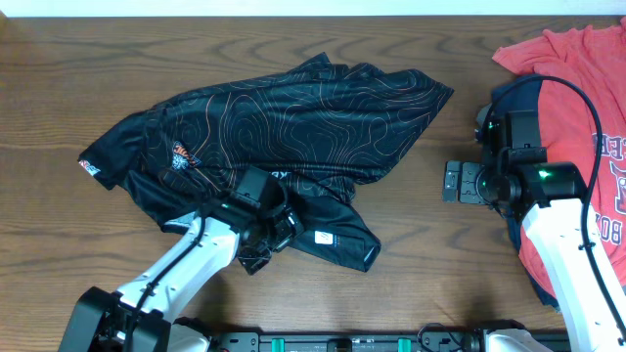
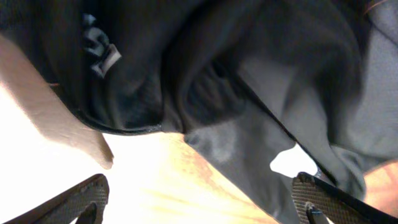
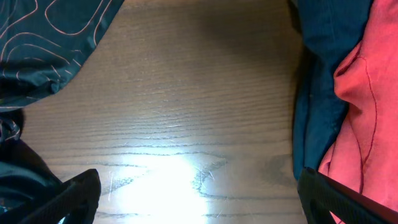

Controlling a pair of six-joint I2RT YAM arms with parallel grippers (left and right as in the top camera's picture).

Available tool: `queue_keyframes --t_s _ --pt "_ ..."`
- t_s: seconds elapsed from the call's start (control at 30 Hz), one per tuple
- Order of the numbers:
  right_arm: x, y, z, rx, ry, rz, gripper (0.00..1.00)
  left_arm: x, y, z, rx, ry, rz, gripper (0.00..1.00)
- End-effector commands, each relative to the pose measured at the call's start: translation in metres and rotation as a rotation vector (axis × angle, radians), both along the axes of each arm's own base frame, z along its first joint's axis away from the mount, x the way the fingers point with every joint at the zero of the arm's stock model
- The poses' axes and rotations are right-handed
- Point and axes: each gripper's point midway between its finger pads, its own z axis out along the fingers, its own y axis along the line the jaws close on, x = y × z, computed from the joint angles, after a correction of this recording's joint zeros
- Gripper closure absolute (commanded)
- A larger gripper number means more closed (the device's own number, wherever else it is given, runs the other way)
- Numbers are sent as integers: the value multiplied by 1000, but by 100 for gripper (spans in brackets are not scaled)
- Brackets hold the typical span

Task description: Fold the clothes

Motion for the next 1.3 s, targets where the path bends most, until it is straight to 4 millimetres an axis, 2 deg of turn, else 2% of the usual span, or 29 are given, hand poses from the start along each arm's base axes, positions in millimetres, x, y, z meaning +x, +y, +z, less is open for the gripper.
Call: queue_keyframes --t_s 0.0,0.13,0.27,0.37,0.43,0.57,0.6,0.77,0.9,1.03,1.27 --pt "2 -3 4 -10 -12 3 1 7 11 -9 105 -38 70 4" --pt "2 -3 4 -10 -12 3 1 19 -10 -15 65 -103 32 5" --pt "2 -3 4 -10 -12 3 1 18 -21 -27 63 -90 24 9" --pt "1 -3 4 -10 -9 3 1 17 -20 -34 76 -75 20 21" --pt "0 -3 4 -10 -7 3 1 20 -16 -35 94 -88 31 34" --pt "0 -3 3 -11 -4 3 1 30 -5 -32 133 -135 16 87" --pt "0 -3 3 -11 -3 3 1 33 -2 -30 133 -147 2 94" --pt "0 -2 1 -2 3 7 1 24 6 -9 71 -137 -70 94" --pt "4 10 -6 58 19 29 1 3 33 22 69 -123 -73 94" --pt "18 21 -18 121 27 35 1 -16 58 57 39 -184 -51 94" --pt "54 34 -55 203 34 -29 11 -33 90 95 37 -335 85 94"
